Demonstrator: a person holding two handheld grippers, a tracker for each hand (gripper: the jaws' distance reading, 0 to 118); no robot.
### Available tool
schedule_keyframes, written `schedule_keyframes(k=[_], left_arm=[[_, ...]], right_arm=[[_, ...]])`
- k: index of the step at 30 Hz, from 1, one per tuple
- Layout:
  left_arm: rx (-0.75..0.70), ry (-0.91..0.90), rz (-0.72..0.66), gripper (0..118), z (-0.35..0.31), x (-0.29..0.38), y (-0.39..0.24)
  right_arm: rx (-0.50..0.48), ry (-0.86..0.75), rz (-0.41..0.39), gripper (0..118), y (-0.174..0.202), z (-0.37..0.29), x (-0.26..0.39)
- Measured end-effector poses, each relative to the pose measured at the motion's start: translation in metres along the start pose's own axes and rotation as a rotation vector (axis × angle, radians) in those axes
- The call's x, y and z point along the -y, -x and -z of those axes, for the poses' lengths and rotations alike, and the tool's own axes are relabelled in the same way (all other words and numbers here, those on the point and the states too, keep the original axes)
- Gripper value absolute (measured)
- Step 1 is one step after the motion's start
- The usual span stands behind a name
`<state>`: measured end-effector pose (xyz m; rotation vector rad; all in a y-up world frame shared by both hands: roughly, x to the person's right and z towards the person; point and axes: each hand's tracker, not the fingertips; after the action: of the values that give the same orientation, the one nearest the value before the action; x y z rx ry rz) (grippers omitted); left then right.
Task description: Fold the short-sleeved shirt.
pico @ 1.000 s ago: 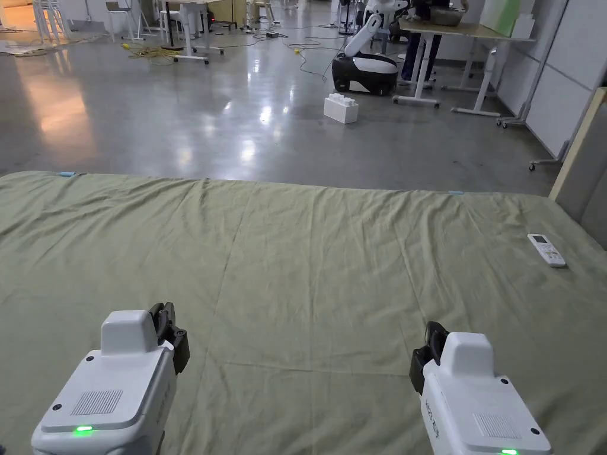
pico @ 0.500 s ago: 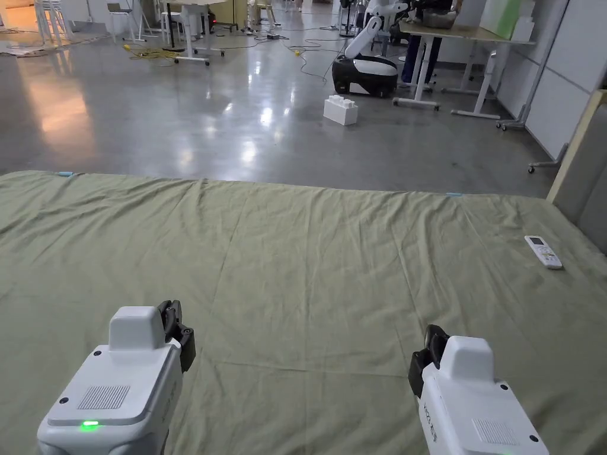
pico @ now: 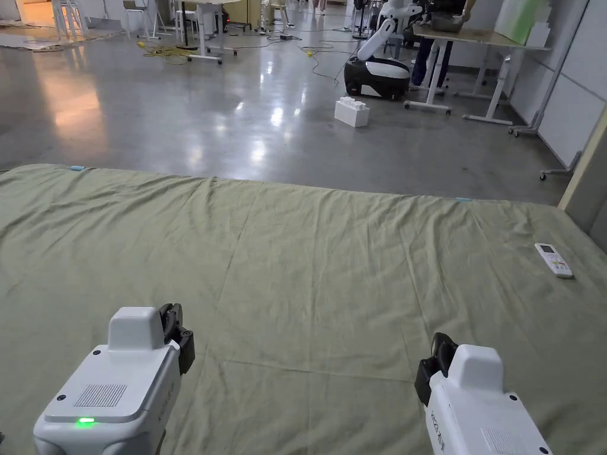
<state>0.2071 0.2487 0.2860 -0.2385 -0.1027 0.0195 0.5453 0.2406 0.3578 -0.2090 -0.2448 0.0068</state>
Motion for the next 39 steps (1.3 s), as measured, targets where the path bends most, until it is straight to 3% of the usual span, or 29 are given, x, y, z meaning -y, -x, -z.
schedule_keyframes(k=[9, 11, 12, 13, 15, 18, 20, 26, 28, 34, 39], left_arm=[[0.001, -0.004, 0.027, 6, 0.0, -0.002, -0.001], [-0.003, -0.004, 0.039, 9, -0.001, -0.003, -0.001], [-0.003, -0.005, 0.043, 15, -0.001, -0.003, -0.001], [-0.003, -0.005, 0.051, 26, -0.002, -0.003, -0.001], [-0.006, -0.013, 0.069, 30, -0.002, -0.003, 0.0], [-0.025, -0.036, 0.088, 61, -0.003, -0.003, -0.001], [-0.052, -0.061, 0.091, 72, -0.004, -0.003, -0.002], [-0.04, -0.052, 0.071, 83, 0.001, -0.006, -0.004], [-0.028, -0.053, 0.059, 93, 0.002, -0.009, -0.005], [0.023, -0.066, 0.068, 113, 0.004, -0.011, -0.006], [0.058, -0.064, 0.045, 113, 0.005, -0.007, -0.004]], right_arm=[[-0.002, -0.001, -0.006, 1, 0.005, 0.002, 0.0], [0.002, -0.001, -0.007, 6, 0.006, 0.003, 0.0], [0.006, -0.003, -0.012, 18, 0.006, 0.003, 0.0], [0.007, -0.005, -0.013, 44, 0.006, 0.004, 0.001], [0.014, -0.006, -0.012, 50, 0.005, 0.005, 0.002], [0.033, -0.02, -0.027, 87, 0.003, 0.005, 0.003], [0.036, -0.028, -0.04, 101, 0.003, 0.005, 0.003], [-0.008, -0.023, -0.024, 112, 0.003, 0.005, -0.006], [-0.033, -0.022, -0.018, 117, 0.003, 0.005, -0.009], [-0.07, -0.051, 0.01, 118, 0.003, 0.007, -0.016], [-0.033, -0.054, 0.007, 118, 0.008, 0.012, -0.017]])
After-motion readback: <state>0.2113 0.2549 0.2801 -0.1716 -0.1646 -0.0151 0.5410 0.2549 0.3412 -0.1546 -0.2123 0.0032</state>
